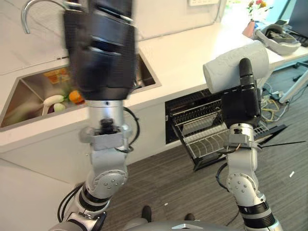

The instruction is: Place the dishes in the dishwasher.

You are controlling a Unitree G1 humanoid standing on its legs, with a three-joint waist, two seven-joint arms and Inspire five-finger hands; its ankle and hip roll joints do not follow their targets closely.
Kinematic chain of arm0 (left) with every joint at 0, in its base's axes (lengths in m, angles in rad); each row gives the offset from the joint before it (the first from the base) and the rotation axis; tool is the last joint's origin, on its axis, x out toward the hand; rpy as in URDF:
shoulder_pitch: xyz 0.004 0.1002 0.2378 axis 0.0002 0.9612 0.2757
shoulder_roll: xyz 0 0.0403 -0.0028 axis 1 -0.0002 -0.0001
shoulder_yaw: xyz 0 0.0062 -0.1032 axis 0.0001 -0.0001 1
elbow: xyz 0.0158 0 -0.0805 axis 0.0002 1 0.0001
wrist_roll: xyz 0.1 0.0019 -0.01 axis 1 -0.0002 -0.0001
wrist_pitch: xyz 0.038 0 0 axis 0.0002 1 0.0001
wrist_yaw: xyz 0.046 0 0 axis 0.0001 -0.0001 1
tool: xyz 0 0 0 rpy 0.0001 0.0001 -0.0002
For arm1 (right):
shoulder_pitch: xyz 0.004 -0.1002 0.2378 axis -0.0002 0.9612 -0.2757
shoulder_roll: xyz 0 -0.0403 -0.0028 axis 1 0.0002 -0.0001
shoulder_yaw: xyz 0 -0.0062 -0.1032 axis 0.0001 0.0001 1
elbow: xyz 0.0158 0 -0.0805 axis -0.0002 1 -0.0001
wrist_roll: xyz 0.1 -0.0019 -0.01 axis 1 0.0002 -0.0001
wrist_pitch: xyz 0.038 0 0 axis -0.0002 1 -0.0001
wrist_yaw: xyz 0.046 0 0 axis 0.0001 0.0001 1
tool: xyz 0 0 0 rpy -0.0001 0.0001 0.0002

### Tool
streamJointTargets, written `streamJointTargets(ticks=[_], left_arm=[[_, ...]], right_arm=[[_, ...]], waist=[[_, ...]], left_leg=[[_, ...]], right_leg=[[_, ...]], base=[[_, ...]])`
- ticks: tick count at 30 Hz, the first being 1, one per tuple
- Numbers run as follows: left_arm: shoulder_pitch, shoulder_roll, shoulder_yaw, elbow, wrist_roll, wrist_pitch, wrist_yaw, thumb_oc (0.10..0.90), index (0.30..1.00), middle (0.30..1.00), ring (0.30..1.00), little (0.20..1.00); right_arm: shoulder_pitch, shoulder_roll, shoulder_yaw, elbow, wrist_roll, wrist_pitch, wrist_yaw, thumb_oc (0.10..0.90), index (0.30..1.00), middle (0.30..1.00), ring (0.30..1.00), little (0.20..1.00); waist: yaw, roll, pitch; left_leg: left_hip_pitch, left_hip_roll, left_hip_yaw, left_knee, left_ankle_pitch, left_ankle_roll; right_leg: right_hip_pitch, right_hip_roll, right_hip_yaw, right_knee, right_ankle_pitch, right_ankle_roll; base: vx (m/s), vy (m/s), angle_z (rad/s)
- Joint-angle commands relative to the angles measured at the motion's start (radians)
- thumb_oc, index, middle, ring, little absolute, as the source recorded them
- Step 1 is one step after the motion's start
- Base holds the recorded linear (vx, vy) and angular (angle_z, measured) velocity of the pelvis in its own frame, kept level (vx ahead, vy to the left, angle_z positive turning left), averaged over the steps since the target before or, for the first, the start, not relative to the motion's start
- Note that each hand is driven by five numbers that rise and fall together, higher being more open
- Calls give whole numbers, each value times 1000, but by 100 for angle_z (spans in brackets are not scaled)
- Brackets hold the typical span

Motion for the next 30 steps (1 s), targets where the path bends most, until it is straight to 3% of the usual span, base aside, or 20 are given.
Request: streamJointTargets(ticks=[1, 6, 9, 12, 14, 17, 20, 26, 30], left_arm=[[-82, 29, 1, 35, -14, 19, -29, 800, 900, 900, 900, 900], [1, 40, 49, 31, 1, 23, -20, 800, 900, 900, 900, 900], [150, 57, 146, 20, 44, 23, 5, 800, 900, 900, 900, 900], [305, 47, 247, 45, 102, 32, 43, 800, 900, 900, 900, 900], [412, 32, 282, 103, 111, 57, 52, 800, 900, 900, 900, 900], [470, 25, 292, 137, 118, 85, 44, 800, 900, 900, 900, 900], [559, 24, 279, 250, 169, 160, 17, 800, 900, 900, 900, 900], [624, 10, 246, 407, 203, 213, -7, 800, 900, 900, 900, 900], [689, -10, 236, 675, 268, 263, -12, 800, 900, 900, 900, 900]], right_arm=[[-147, 20, -13, -82, -12, -27, 68, 400, 300, 300, 300, 300], [-99, 4, -19, -91, -39, -10, 72, 400, 300, 300, 300, 300], [-21, -37, -69, -77, -146, 33, 43, 400, 300, 300, 300, 300], [43, -74, -155, -49, -340, 82, -12, 400, 300, 300, 300, 300], [74, -122, -233, -12, -563, 132, -56, 400, 300, 300, 300, 300], [74, -150, -257, 5, -693, 163, -73, 400, 300, 300, 300, 300], [64, -248, -274, 123, -887, 253, -74, 400, 300, 300, 300, 300], [6, -338, -240, 296, -967, 316, -58, 400, 300, 300, 300, 300], [-52, -470, -180, 522, -1116, 391, -24, 400, 300, 300, 300, 300]], waist=[[-9, -72, 2], [-5, -77, 0], [-5, -81, -6], [-3, -86, -6], [0, -93, -4], [4, -97, -4], [21, -111, -1], [49, -126, 4], [103, -152, 15]], left_leg=[[70, 9, 58, 6, -128, -37], [80, 10, 70, 6, -133, -35], [81, 12, 73, 6, -134, -36], [80, 16, 74, 6, -132, -38], [77, 19, 71, 6, -131, -36], [73, 19, 69, 6, -130, -34], [63, 16, 60, 6, -127, -32], [49, 10, 44, 6, -122, -32], [29, 5, 16, 6, -110, -38]], right_leg=[[32, -84, 47, 8, -65, 99], [39, -82, 48, 8, -68, 100], [41, -78, 48, 8, -72, 100], [41, -76, 49, 8, -75, 100], [39, -73, 45, 8, -75, 100], [36, -72, 45, 8, -75, 102], [33, -72, 38, 8, -74, 104], [32, -75, 20, 8, -73, 106], [37, -76, -19, 8, -73, 108]], base=[[0, 0, 0], [48, -3, -4], [40, -10, -11], [18, -5, -6], [15, -13, 0], [0, 0, 0], [-4, -2, 1], [-11, -6, 11], [-17, -8, 17]])
